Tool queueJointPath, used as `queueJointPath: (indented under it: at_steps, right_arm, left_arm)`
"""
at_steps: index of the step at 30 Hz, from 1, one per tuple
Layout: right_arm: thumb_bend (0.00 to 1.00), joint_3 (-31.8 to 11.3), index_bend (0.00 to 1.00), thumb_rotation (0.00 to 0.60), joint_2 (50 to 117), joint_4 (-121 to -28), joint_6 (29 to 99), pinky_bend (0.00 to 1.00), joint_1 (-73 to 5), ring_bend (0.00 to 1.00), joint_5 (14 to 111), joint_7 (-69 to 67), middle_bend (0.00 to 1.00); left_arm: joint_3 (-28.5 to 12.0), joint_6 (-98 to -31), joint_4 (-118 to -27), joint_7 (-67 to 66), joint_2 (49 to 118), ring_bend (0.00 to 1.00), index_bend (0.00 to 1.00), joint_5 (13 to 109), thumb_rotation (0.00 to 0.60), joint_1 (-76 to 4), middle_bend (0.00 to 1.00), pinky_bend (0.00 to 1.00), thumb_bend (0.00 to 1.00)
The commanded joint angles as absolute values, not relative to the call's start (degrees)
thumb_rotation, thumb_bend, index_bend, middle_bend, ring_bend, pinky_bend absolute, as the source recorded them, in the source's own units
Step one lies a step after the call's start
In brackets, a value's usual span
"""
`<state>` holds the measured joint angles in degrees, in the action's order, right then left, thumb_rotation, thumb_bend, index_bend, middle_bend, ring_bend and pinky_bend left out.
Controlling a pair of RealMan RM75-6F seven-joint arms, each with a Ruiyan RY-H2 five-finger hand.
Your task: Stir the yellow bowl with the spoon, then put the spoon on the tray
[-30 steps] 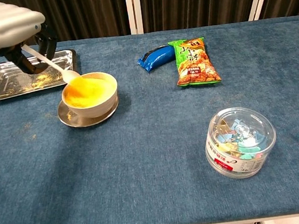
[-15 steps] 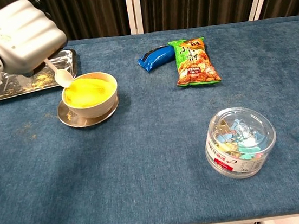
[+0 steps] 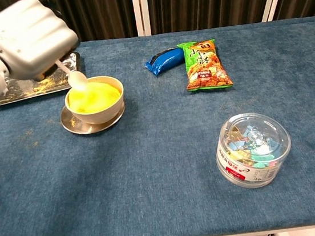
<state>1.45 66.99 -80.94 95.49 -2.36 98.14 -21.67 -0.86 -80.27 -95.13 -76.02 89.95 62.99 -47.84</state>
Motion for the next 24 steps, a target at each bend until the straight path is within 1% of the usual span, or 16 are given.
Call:
queueJointPath:
  at_steps: [1,5,8,12,15,18,24]
  right_arm:
    - [0.24,1.46,0.17,0.600,66.74,-81.28,95.58,0.19,-2.25,0.08,98.13,-21.30,0.22]
    - [0.24,1.49,0.17,0.600,66.31,-82.24,95.42,0.19,-2.26,0.08,98.22,-20.45,0.22]
    - [0.24,1.52,0.17,0.600,65.88,-83.26,95.34,0.19,-2.30,0.08,98.46,-19.40,0.22]
    - [0.25,1.48,0.17,0.600,65.28,-84.97,95.04,0.19,-2.40,0.08,98.60,-17.68,0.22]
    - [0.24,1.51,0.17,0.600,65.07,-86.16,94.64,0.19,-2.53,0.08,98.74,-16.42,0.22]
    - [0.25,1.51,0.17,0.600,64.84,-87.19,94.08,0.19,-2.63,0.08,98.57,-15.30,0.22]
    - [0.25,1.25,0.17,0.600,64.09,-89.44,93.29,0.19,-2.73,0.08,97.97,-13.13,0.22]
  left_arm:
    - [-5.66,-79.26,-95.89,-62.99,87.70,0.32,0.67,61.25,0.600,-45.35,0.53,0.19,0.46]
    - [-10.53,-75.89,-94.67,-48.80,85.87,0.32,0.67,57.09,0.600,-43.36,0.53,0.19,0.46]
    - [-13.68,-73.21,-90.40,-41.04,85.11,0.31,0.67,54.17,0.600,-42.58,0.52,0.18,0.46]
    - [-16.70,-66.97,-82.29,-32.59,85.92,0.31,0.67,48.87,0.600,-42.34,0.51,0.18,0.45]
    - [-17.78,-61.70,-76.17,-29.73,87.27,0.30,0.66,44.50,0.600,-42.86,0.51,0.18,0.46]
    - [-18.60,-58.07,-70.27,-28.53,89.26,0.29,0.64,41.02,0.600,-43.72,0.49,0.17,0.45]
    - [-19.25,-52.91,-58.32,-27.63,94.26,0.28,0.61,36.73,0.600,-45.44,0.48,0.17,0.45]
